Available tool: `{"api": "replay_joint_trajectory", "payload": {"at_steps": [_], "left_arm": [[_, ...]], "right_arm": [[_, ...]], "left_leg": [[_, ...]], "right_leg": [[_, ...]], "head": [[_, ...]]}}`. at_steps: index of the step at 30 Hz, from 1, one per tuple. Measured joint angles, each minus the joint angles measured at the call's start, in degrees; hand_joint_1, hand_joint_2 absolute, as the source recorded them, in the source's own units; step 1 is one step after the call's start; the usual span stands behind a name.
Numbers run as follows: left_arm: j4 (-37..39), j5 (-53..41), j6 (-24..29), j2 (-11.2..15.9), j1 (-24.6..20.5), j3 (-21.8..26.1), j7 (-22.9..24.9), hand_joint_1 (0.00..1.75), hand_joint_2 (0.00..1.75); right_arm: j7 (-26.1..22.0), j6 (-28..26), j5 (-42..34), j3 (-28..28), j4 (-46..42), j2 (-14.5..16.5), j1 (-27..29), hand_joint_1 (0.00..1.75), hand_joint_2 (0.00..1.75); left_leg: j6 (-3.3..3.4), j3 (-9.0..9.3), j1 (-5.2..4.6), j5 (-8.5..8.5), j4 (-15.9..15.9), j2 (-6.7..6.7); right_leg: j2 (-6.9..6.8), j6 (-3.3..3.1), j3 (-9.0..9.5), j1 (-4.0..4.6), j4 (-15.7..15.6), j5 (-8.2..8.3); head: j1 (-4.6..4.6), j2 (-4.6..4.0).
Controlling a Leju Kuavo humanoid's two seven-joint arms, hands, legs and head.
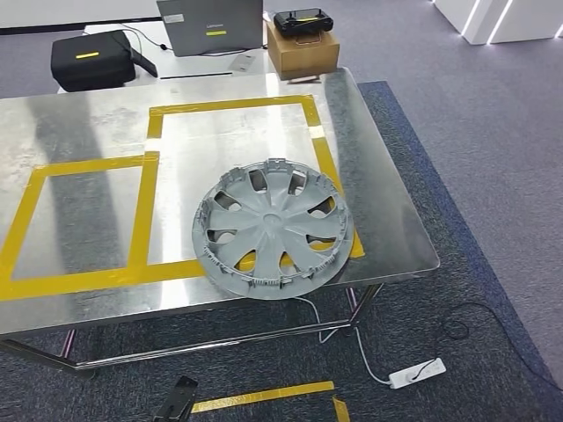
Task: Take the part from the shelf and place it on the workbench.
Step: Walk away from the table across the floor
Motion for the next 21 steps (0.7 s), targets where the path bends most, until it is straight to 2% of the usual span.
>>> {"api": "replay_joint_trajectory", "payload": {"at_steps": [8,21], "left_arm": [[0.0,-0.7,-0.3,0.4,0.0,-0.2,0.7,0.00,0.00],[0.0,-0.9,0.5,0.5,1.0,-0.2,0.9,0.00,0.00]], "right_arm": [[-0.5,2.3,3.2,2.3,5.8,0.2,-0.8,0.00,0.00],[-0.6,3.0,3.7,4.0,7.9,0.2,-0.7,0.00,0.00]], "left_leg": [[0.01,0.01,-0.05,0.00,0.0,0.00],[0.00,0.01,-0.08,-0.02,0.0,0.00]], "right_leg": [[0.00,0.00,0.02,-0.04,0.0,0.00],[0.00,-0.02,0.01,-0.04,0.0,-0.01]], "head": [[0.00,0.00],[0.00,0.00]]}}
